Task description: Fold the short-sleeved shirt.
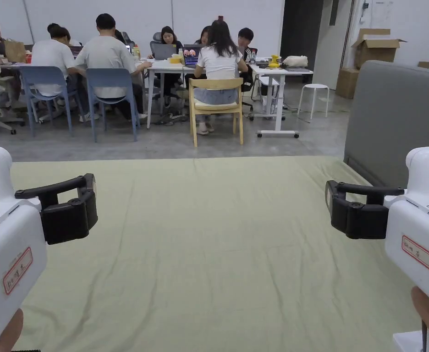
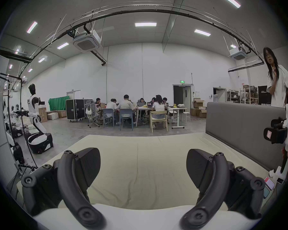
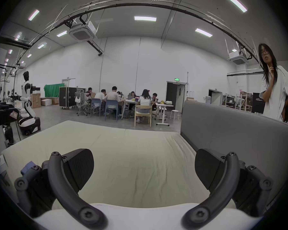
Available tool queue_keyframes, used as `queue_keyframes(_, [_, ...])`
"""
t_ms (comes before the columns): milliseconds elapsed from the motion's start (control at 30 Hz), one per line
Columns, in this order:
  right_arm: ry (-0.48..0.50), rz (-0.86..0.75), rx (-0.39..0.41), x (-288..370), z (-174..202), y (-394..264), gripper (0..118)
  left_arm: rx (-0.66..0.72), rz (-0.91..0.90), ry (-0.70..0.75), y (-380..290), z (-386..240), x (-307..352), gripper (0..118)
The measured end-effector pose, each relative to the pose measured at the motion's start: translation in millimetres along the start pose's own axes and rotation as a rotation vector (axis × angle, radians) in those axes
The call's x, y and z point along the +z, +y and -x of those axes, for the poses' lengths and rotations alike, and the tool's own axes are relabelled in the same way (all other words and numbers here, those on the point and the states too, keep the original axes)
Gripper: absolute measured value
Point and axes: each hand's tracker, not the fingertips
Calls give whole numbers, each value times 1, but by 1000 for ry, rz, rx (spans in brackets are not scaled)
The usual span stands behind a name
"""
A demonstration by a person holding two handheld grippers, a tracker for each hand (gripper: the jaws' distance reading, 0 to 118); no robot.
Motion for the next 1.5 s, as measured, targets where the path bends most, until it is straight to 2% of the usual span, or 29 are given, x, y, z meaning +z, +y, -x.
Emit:
queue_keyframes(67, [12, -2, -20, -1, 0, -3, 118, 1, -1, -1, 0, 0, 0, 115])
queue_keyframes(233, [10, 5, -62, -2, -3, -6, 118, -13, -4, 3, 0, -1, 0, 115])
queue_keyframes(500, [12, -3, -71, 0, -4, -6, 118, -9, -5, -2, 0, -2, -2, 115])
queue_keyframes(633, [-22, -48, -94, 6, -2, -10, 118, -15, -2, 0, -2, -4, -3, 115])
queue_keyframes(867, [15, -11, -57, 2, 0, -6, 118, -15, 2, -3, -3, -4, -4, 115])
queue_keyframes(1133, [-7, 19, -55, 1, -1, -3, 118, -13, 9, -2, -3, -3, -5, 115])
queue_keyframes(1333, [81, 63, -142, -5, -10, -4, 118, -11, 9, -10, -2, -4, -5, 115])
queue_keyframes(1500, [48, 49, -146, -2, -5, 2, 118, -20, 5, -8, 0, -5, -3, 115])
